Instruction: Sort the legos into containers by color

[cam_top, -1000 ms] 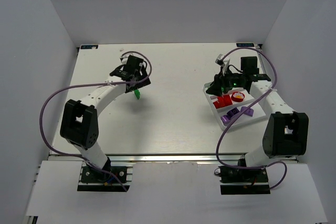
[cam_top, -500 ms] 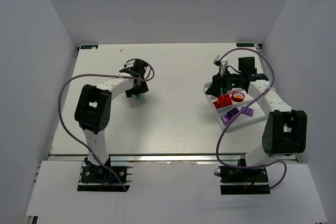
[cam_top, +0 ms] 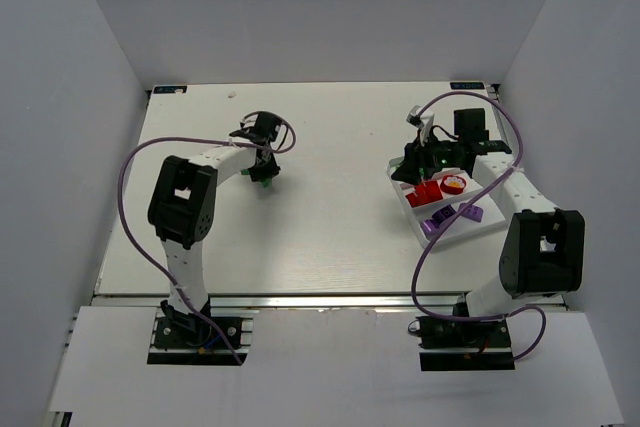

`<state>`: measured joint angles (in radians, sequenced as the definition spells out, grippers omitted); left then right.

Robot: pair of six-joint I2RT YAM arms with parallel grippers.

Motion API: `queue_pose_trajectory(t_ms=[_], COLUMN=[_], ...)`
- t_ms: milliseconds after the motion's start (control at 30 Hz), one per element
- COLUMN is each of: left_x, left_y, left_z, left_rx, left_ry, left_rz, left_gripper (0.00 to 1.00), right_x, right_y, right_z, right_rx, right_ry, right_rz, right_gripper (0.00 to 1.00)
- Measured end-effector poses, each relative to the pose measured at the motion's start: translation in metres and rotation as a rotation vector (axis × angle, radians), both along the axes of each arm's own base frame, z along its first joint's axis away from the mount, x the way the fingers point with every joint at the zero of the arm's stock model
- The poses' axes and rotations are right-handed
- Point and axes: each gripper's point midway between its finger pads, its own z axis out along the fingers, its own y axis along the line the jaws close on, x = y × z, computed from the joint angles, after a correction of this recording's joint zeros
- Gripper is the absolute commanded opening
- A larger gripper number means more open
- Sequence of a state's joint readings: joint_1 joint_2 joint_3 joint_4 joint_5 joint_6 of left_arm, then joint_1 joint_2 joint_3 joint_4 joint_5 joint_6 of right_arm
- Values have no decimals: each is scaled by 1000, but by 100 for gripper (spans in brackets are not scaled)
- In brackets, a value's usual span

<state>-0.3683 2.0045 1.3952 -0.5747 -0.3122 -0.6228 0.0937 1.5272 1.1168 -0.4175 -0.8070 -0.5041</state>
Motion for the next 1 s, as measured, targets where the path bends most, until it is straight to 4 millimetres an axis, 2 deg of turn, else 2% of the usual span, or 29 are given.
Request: queue_pose_trajectory(t_ms=[33,167,300,433,500,567,633,700,767,800,867,933,1000], left_x=[1,0,-9,-9,-9,-15,-20,-24,-27,-30,-38,-38,-35], left_y=[-4,-22,-51,-91,-118,-151,-188,-234,-273,-287,-316,-342,-360], left_z=[1,13,48,98,117,126,128,127,122,118,104,93,85], left_rx=[-17,-127,-318,-534,-629,-715,-784,-854,-921,-943,-990,-1022,-1040], left_ry=[-3,-42,-129,-245,-287,-296,-278,-262,-244,-232,-189,-168,-155], left_rz=[-9,-55,-140,-265,-345,-434,-516,-605,-668,-687,-720,-740,-746], left_gripper=[17,14,14,15,15,15,16,16,17,17,18,21,24], right_x=[0,0,1,3,6,14,22,29,37,40,41,42,45], right_y=[0,4,16,27,30,29,23,13,1,-5,-16,-29,-37], right_z=[0,2,6,12,21,32,45,61,79,90,107,119,123], right_rx=[0,26,84,120,134,149,163,170,167,165,163,163,160], right_ry=[1,36,108,155,151,122,79,23,-52,-97,-166,-209,-226], right_rz=[-1,-9,-2,2,-2,-19,-47,-88,-136,-161,-205,-241,-265], right_gripper=[59,59,59,59,58,58,56,54,48,44,43,42,42])
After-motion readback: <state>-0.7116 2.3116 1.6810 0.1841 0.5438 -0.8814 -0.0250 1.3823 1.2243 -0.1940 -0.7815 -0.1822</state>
